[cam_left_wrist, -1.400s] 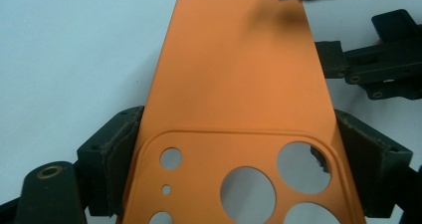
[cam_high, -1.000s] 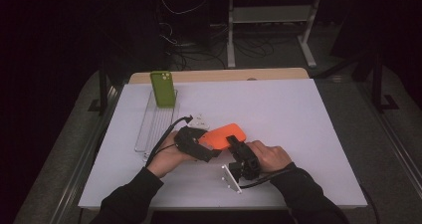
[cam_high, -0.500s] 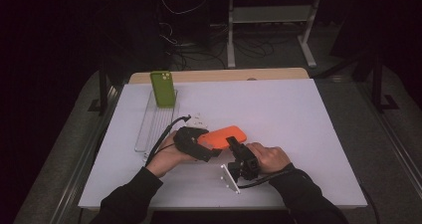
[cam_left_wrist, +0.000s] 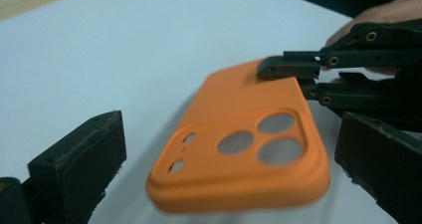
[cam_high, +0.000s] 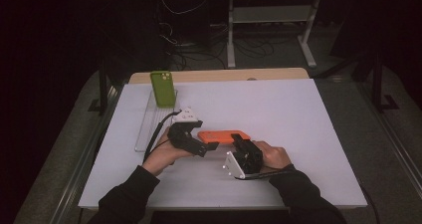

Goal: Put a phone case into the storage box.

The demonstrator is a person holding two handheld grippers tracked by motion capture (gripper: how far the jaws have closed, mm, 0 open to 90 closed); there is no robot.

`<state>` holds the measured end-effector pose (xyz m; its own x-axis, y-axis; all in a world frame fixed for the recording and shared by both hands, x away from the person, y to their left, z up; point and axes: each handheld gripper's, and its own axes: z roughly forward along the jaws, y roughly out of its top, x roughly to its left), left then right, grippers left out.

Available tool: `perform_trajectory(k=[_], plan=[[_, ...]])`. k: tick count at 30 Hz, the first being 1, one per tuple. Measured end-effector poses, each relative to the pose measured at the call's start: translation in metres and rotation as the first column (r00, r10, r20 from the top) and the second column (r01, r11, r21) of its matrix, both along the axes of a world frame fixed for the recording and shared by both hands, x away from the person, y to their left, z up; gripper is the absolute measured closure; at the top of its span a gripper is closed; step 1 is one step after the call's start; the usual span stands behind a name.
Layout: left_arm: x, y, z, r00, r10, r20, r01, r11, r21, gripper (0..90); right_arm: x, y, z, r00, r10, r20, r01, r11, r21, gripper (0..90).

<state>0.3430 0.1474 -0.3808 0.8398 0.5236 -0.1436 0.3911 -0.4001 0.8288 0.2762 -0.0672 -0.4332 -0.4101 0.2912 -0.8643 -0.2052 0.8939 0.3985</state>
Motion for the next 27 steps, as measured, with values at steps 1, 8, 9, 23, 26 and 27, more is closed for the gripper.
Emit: perform_trajectory(k=[1, 8, 9, 23, 26, 27], plan=[[0.002, 0.002, 0.001, 0.9998, -0.008, 0.016, 0.007, 0.9999, 0.008, 0.0, 0.002, -0.001, 0.001, 0.9999, -0.005, -0.016, 0.005, 1.000, 0.008, 82.3], [0.001, 0.003, 0.000, 0.9997, 0.012, 0.021, -0.012, 0.9999, 0.000, 0.0, 0.011, -0.008, 0.009, 0.9865, -0.062, -0.151, 0.084, 0.985, 0.147, 82.1], [0.001, 0.003, 0.000, 0.9997, 0.012, 0.023, -0.012, 0.9999, 0.002, 0.0, 0.012, -0.008, 0.009, 0.9824, -0.068, -0.174, 0.099, 0.979, 0.179, 82.1], [0.001, 0.002, -0.002, 0.9998, 0.020, 0.001, -0.020, 0.9994, 0.029, 0.0, 0.026, -0.022, 0.017, 0.9088, -0.053, -0.414, 0.242, 0.875, 0.420, 82.1], [0.001, 0.002, -0.002, 0.9995, 0.030, 0.001, -0.030, 0.9993, 0.024, 0.0, 0.031, -0.027, 0.019, 0.8802, -0.036, -0.473, 0.289, 0.832, 0.474, 82.1], [0.002, 0.002, -0.002, 0.9995, 0.030, 0.003, -0.030, 0.9992, 0.024, 0.0, 0.031, -0.028, 0.019, 0.8662, -0.034, -0.499, 0.312, 0.816, 0.487, 82.1]])
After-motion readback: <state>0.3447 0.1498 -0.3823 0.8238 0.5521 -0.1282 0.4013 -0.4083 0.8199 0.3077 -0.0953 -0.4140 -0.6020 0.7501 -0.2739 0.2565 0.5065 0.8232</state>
